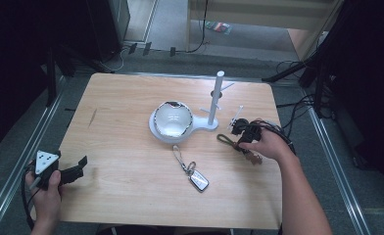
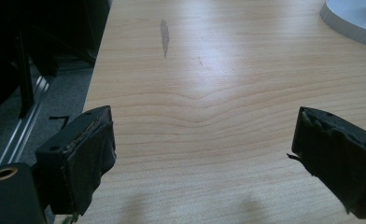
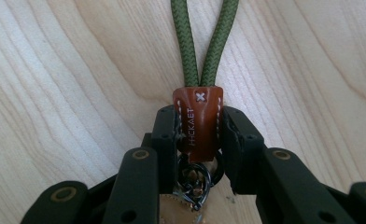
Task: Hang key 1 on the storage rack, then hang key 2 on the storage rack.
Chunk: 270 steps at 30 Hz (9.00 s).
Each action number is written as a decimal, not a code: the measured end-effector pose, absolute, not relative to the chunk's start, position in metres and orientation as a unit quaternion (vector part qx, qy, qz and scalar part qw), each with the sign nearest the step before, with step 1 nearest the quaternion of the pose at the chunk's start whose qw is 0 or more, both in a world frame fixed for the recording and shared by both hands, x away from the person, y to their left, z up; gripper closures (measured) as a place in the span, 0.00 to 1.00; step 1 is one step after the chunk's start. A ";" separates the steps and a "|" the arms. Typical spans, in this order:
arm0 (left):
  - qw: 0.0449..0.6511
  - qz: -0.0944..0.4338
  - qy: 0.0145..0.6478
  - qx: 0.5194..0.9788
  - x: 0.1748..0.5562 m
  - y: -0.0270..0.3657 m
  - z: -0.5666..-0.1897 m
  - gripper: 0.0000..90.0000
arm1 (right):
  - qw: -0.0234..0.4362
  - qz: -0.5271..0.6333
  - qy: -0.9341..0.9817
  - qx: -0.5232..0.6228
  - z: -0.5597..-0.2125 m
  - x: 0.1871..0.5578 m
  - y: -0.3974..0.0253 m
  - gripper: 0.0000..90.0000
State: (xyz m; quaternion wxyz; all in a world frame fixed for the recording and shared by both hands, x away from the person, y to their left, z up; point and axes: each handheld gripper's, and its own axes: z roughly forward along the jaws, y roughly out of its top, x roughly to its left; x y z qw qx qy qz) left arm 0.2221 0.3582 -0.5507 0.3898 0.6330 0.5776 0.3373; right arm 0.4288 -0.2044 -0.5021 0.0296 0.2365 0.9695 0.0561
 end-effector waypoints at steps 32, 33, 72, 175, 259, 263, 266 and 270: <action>0.386 0.338 0.577 0.635 0.222 0.358 -0.551 0.07 | 0.116 0.218 0.910 0.333 -0.451 0.418 -0.249 0.77; 0.386 0.338 0.577 0.635 0.222 0.358 -0.551 0.07 | 0.116 0.218 0.910 0.333 -0.451 0.418 -0.249 0.77; 0.387 0.338 0.577 0.635 0.222 0.358 -0.551 0.07 | 0.162 0.404 0.815 0.383 -0.414 0.410 -0.275 0.77; 0.387 0.337 0.577 0.635 0.223 0.358 -0.551 0.07 | 0.126 0.424 0.826 0.350 -0.420 0.424 -0.218 0.76; 0.386 0.338 0.578 0.634 0.223 0.358 -0.551 0.08 | 0.137 0.248 0.883 0.374 -0.472 0.364 -0.145 0.68; 0.386 0.338 0.578 0.634 0.222 0.358 -0.551 0.08 | 0.131 0.247 0.886 0.371 -0.475 0.363 -0.141 0.68; 0.387 0.339 0.578 0.634 0.223 0.358 -0.551 0.08 | 0.129 0.246 0.888 0.366 -0.476 0.361 -0.137 0.68; 0.386 0.337 0.579 0.634 0.223 0.358 -0.551 0.08 | 0.124 0.245 0.892 0.358 -0.479 0.358 -0.130 0.68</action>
